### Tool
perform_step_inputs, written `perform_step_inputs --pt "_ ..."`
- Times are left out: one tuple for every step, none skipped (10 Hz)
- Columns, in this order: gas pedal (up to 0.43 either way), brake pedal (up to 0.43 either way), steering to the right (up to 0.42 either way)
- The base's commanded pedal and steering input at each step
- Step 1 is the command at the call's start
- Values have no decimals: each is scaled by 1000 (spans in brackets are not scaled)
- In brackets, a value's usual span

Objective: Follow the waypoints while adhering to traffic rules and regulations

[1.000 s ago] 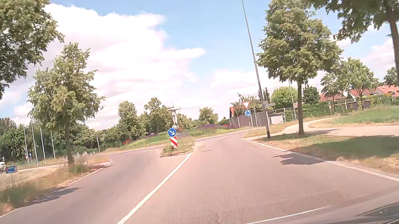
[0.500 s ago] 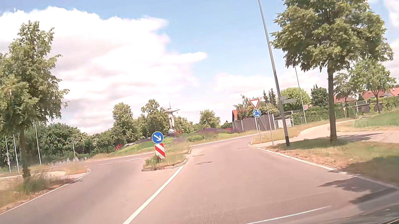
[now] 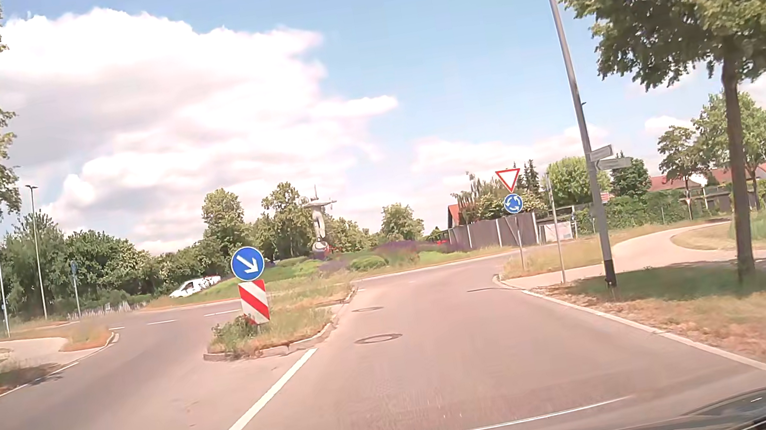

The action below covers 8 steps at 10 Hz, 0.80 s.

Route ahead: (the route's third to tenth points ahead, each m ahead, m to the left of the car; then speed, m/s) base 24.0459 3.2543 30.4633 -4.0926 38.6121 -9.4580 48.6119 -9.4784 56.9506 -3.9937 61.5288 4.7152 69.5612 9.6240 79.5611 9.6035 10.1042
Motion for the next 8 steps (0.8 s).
perform_step_inputs --pt "0 55 -10" --pt "0 24 -11" --pt "0 12 -8" --pt "0 12 -8" --pt "0 12 -7" --pt "0 12 -5" --pt "0 12 -3" --pt "0 12 -2"
